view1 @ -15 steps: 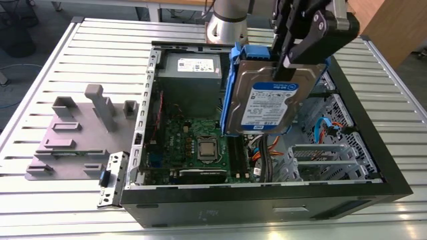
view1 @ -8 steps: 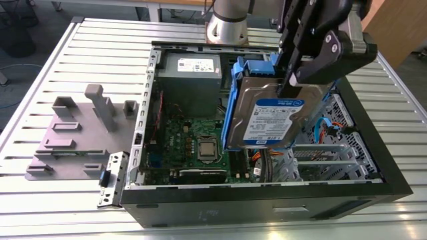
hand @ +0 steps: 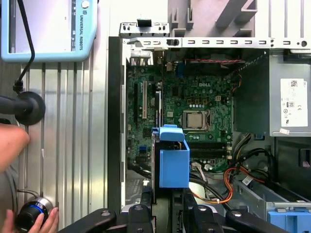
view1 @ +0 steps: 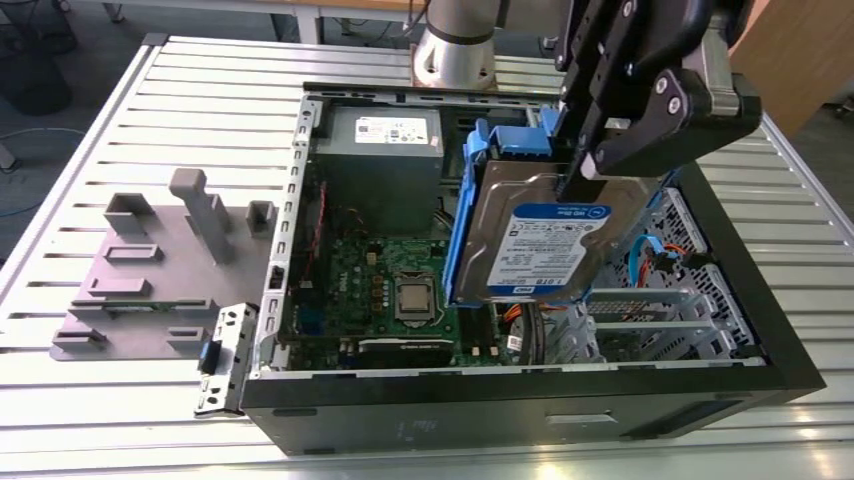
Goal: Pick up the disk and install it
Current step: 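Insert the disk into the insertion slot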
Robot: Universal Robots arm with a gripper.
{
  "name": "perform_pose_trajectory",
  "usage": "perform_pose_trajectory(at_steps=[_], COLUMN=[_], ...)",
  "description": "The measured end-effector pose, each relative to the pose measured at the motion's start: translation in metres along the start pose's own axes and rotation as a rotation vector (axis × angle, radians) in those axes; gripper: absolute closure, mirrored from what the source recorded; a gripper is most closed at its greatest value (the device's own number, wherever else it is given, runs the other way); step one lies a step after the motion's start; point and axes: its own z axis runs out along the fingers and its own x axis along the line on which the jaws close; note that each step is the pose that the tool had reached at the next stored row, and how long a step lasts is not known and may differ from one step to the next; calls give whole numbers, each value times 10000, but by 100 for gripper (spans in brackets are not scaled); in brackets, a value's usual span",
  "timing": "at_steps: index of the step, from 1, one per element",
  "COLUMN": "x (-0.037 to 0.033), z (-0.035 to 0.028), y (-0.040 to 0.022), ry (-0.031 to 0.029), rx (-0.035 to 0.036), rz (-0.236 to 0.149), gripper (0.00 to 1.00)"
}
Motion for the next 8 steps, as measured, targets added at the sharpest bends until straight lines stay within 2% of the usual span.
perform_pose_trajectory(at_steps=[4,8], x=[1,0], z=[1,2], y=[-19,-125], ry=[-1,0], rx=[1,0], rz=[-2,1], gripper=[65,65])
